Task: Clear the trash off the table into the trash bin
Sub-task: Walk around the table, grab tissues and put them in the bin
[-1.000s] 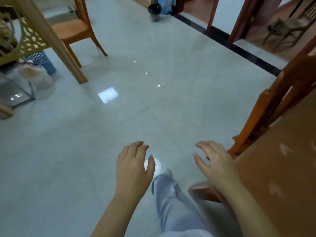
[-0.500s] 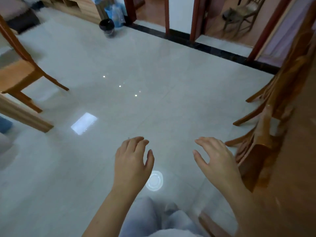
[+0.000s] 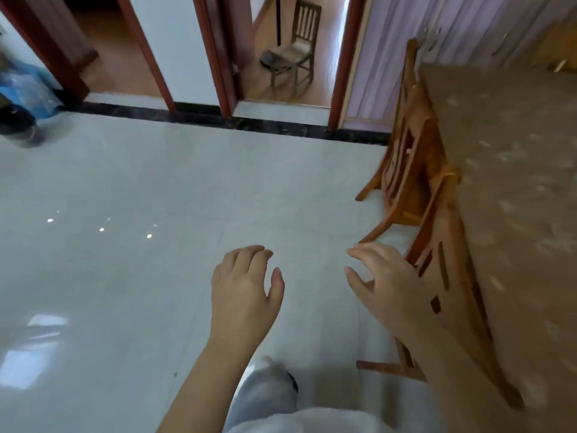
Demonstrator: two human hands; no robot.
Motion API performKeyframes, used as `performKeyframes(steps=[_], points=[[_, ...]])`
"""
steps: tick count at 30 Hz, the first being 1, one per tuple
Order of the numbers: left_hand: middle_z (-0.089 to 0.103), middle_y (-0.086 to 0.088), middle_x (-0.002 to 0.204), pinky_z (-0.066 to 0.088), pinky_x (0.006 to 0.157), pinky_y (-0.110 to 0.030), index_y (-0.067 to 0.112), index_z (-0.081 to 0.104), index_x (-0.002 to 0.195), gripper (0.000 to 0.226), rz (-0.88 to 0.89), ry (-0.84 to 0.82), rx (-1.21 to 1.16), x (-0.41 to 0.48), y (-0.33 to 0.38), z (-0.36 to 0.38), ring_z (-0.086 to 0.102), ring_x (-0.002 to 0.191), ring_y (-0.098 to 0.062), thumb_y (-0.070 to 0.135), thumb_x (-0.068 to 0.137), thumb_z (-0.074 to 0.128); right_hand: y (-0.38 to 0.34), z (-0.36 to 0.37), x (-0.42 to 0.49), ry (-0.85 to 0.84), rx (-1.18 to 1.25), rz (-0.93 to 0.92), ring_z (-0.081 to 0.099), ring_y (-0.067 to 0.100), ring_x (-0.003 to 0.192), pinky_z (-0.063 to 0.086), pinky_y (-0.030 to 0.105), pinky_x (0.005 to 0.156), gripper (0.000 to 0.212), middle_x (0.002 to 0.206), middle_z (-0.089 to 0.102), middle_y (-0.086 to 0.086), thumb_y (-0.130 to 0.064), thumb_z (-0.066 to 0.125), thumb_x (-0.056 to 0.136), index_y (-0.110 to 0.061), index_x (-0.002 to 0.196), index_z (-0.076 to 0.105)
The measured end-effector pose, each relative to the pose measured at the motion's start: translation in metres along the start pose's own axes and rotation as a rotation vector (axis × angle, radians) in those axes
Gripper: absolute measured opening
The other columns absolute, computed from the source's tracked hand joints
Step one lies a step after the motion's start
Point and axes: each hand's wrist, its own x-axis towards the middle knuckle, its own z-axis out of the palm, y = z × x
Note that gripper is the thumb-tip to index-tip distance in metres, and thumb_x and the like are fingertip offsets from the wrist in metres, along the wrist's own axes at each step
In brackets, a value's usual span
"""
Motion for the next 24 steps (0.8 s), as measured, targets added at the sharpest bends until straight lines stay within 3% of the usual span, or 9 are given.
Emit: performKeyframes(steps=[4, 7, 13, 17, 21, 24], points=[[0.069, -0.007, 0.094, 0.048, 0.072, -0.038, 0.006, 0.066, 0.092, 0.032, 0.110, -0.020, -0.041, 0.085, -0.017, 0.014, 0.062, 0.088, -0.031, 0.027, 0.080, 0.044, 0.000, 0.000, 0.070, 0.045, -0.011, 0.123, 0.060, 0.019, 0.099, 0.038, 0.023, 0.086, 0.036, 0.105, 0.067, 0.006, -0.037, 0.047, 0.084, -0.011, 0.103, 0.063], [0.069, -0.007, 0.094, 0.047, 0.074, -0.037, 0.006, 0.066, 0.093, 0.033, 0.166, -0.064, -0.077, 0.141, -0.014, 0.034, 0.062, 0.089, -0.029, 0.027, 0.081, 0.044, 0.013, 0.002, 0.107, 0.081, -0.011, 0.184, 0.061, 0.020, 0.100, 0.043, 0.026, 0.086, 0.044, 0.107, 0.067, 0.007, -0.043, 0.040, 0.085, -0.011, 0.102, 0.064], [0.070, -0.006, 0.094, 0.048, 0.072, -0.035, 0.008, 0.067, 0.093, 0.034, 0.346, -0.175, -0.116, 0.257, 0.020, 0.092, 0.063, 0.087, -0.027, 0.029, 0.081, 0.043, 0.077, -0.007, 0.185, 0.185, -0.020, 0.370, 0.062, 0.019, 0.090, 0.042, 0.021, 0.078, 0.029, 0.103, 0.067, 0.010, -0.028, 0.059, 0.084, -0.008, 0.104, 0.063], [0.071, -0.008, 0.093, 0.049, 0.073, -0.035, 0.007, 0.067, 0.093, 0.036, 0.417, -0.223, -0.123, 0.340, 0.059, 0.129, 0.064, 0.087, -0.028, 0.030, 0.082, 0.041, 0.131, -0.022, 0.245, 0.203, -0.019, 0.443, 0.061, 0.017, 0.089, 0.048, 0.025, 0.079, 0.042, 0.101, 0.067, 0.006, -0.043, 0.045, 0.083, -0.011, 0.103, 0.063], [0.071, -0.007, 0.096, 0.049, 0.077, -0.035, 0.009, 0.067, 0.096, 0.039, 0.490, -0.252, -0.136, 0.409, 0.096, 0.160, 0.064, 0.088, -0.026, 0.032, 0.082, 0.040, 0.179, -0.047, 0.294, 0.264, -0.058, 0.493, 0.062, 0.017, 0.076, 0.036, 0.010, 0.074, 0.026, 0.088, 0.069, 0.005, -0.029, 0.058, 0.079, -0.010, 0.095, 0.065], [0.071, -0.006, 0.097, 0.045, 0.081, -0.033, 0.011, 0.068, 0.097, 0.032, 0.529, -0.275, -0.150, 0.448, 0.118, 0.183, 0.064, 0.090, -0.024, 0.031, 0.083, 0.047, 0.209, -0.057, 0.323, 0.304, -0.040, 0.574, 0.060, 0.022, 0.091, 0.038, 0.021, 0.078, 0.028, 0.101, 0.067, 0.006, -0.031, 0.057, 0.083, -0.013, 0.103, 0.063]])
